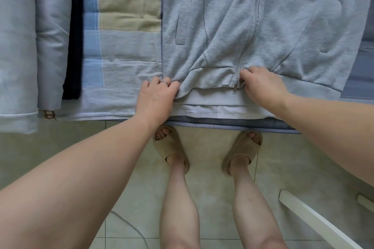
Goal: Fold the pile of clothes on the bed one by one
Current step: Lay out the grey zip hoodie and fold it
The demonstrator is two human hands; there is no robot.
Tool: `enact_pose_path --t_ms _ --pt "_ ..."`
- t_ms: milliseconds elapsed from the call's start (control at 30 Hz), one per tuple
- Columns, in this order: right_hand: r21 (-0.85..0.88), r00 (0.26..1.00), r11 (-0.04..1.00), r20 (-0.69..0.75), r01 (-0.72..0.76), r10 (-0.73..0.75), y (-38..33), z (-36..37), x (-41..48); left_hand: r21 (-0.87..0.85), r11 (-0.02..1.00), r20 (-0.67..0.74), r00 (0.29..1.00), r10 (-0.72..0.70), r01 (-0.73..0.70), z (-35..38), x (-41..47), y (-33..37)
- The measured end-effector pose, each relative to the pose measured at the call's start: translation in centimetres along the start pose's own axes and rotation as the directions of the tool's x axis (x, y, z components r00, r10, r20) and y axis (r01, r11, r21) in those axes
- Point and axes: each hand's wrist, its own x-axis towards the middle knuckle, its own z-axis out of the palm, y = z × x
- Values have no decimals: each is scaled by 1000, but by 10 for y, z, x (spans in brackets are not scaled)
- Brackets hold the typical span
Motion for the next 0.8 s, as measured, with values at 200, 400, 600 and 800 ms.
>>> enact_pose_path --t_ms 200,400,600,800 --pt "222 993 975 -114 -10 36 20 -1 -47 20 992 80 990 120 -122 -9 -9 -24" --pt "98 996 992 55 -81 76 24 13 -78 57 998 252 968 -1 -14 -20 -11 -8" --pt "48 981 990 149 -130 121 5 16 -69 46 999 280 960 -26 13 -26 -7 11" --pt "259 987 956 120 -136 108 28 0 -88 -81 983 126 976 175 -166 -30 1 55"
